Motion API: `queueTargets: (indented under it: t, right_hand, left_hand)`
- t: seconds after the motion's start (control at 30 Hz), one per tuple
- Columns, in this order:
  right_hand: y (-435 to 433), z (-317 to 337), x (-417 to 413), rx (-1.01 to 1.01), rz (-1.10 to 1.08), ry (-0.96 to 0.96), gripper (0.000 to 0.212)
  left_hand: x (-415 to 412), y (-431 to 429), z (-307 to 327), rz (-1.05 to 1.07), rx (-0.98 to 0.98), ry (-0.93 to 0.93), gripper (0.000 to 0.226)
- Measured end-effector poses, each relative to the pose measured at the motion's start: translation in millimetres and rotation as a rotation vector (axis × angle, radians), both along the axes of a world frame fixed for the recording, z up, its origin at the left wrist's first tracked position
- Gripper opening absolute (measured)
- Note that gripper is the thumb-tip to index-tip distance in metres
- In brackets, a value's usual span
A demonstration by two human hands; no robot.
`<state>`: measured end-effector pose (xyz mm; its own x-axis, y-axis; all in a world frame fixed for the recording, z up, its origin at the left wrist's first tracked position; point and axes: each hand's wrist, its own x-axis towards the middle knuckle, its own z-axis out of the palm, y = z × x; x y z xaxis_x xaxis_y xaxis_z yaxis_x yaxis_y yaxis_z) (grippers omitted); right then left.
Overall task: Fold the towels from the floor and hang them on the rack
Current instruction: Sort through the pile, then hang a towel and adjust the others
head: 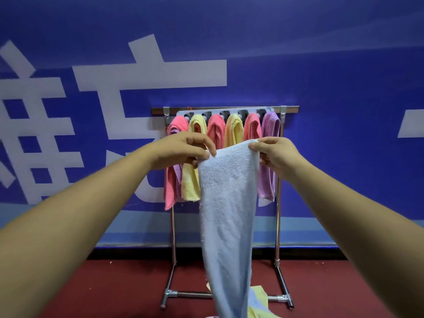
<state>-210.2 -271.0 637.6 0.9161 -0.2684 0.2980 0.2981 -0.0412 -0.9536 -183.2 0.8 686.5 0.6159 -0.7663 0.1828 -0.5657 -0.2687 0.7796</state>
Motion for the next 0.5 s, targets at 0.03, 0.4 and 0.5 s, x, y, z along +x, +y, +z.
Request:
queueTargets:
  t: [0.03,0.4,0.5]
  right_hand:
    - [-0.1,-0.5,2.0,-0.042,-0.034,-0.004,0.017]
    - [16.2,-5.6,5.0,-0.032,0.065,0.033,0.017]
    - [22.4,-4.3,3.9,-0.025,0.148,0.046,0.011]
  left_hand:
    - [-2.5,-2.0,1.5,-0.043,0.015,0.045,0.019]
    - [-23.0,-31.7,-1.7,-0.003,0.150,-0.483,0.015]
    - [-18.4,-34.4,-6.1,-0.033,0.136,-0.415,0.012]
